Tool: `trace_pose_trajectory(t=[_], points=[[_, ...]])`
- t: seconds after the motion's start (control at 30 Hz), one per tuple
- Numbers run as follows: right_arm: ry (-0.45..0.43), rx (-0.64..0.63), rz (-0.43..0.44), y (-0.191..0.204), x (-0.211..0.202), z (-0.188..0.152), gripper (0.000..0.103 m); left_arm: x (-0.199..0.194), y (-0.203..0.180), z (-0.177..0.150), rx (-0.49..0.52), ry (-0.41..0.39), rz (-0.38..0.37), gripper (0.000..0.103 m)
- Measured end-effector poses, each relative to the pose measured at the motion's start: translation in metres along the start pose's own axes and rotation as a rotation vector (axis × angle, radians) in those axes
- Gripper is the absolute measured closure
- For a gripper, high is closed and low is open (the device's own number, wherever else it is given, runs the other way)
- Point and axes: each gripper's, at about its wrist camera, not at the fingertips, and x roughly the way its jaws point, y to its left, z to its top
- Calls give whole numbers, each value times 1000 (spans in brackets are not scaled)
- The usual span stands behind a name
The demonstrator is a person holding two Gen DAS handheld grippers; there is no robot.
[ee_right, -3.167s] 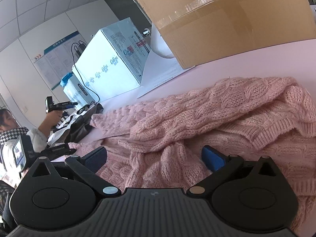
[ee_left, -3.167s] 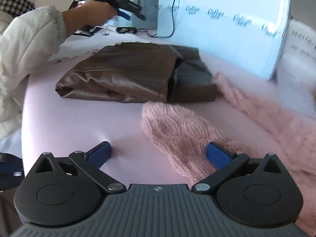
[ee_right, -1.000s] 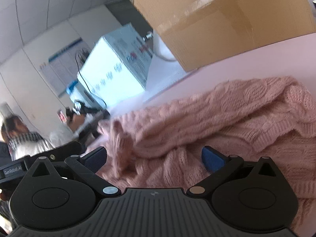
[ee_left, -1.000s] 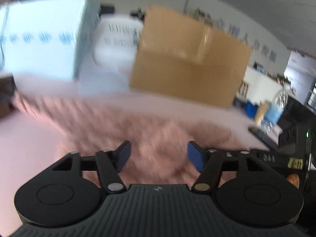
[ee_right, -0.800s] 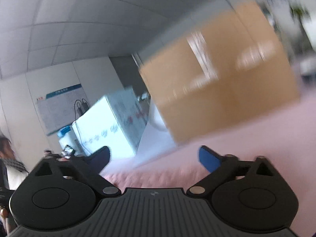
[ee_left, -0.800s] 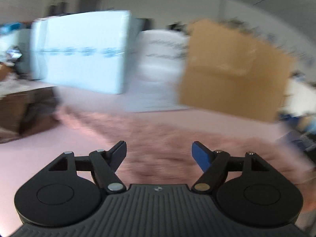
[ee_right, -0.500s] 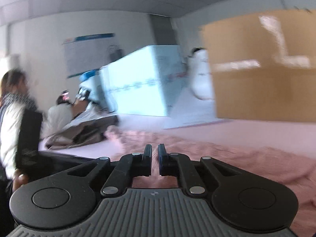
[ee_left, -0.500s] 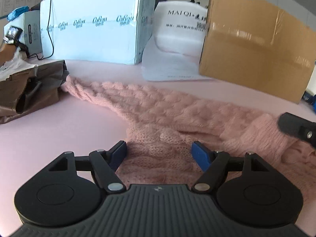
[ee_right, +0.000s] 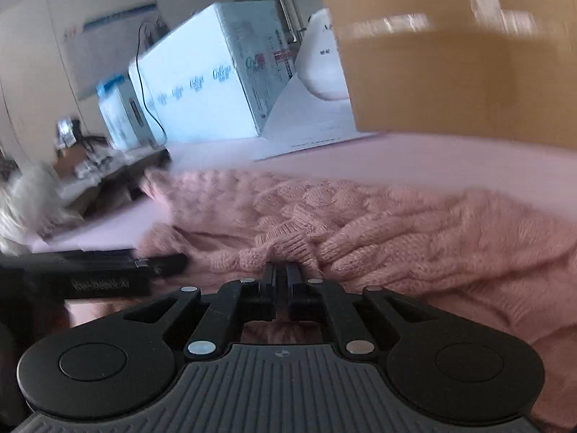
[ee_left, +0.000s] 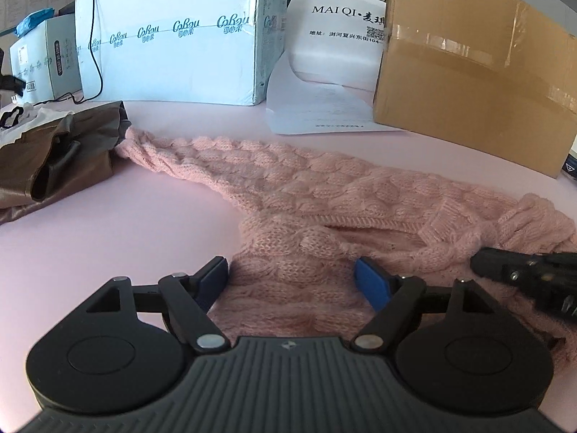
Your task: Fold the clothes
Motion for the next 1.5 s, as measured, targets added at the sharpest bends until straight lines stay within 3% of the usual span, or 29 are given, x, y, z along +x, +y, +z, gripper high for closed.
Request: trace_pose_trajectory(t=[0.07,0.17,0.3,0.43,0.5,0.67,0.83,0.93,1.0,1.07,1.27,1.37,1.5], points=[[-1,-27,-12,6,0,-1,99,-2,4,2,-17,-16,23,25],[2,-21,-6,3,3,-3,99,-16,22,6,-68,-135,132,25],[6,25,33,-8,0,-2,96,-23,57,26,-156,-199,216,22],[7,29,44,-6,3,0,94,6,107,61,-403,-45,108,21],[7,30,56,-6,1,0,91,31,124,79,-477,23,103,21],[9,14,113,-5,0,0,64,91,156,103,-599,144,76,20],[12,-19,125,0,0,0,57,112,152,111,-485,90,61,24],[12,-15,136,-1,-1,0,55,116,150,111,-453,53,114,50],[12,-16,141,0,-1,0,53,116,153,109,-462,43,148,79],[12,-17,144,0,-2,0,52,114,159,106,-484,38,161,88],[13,-19,154,0,-1,0,49,115,166,108,-502,38,140,95],[13,-20,156,0,-1,0,48,113,158,113,-460,23,144,96],[13,-16,162,0,-1,0,46,90,129,124,-337,-74,128,96]])
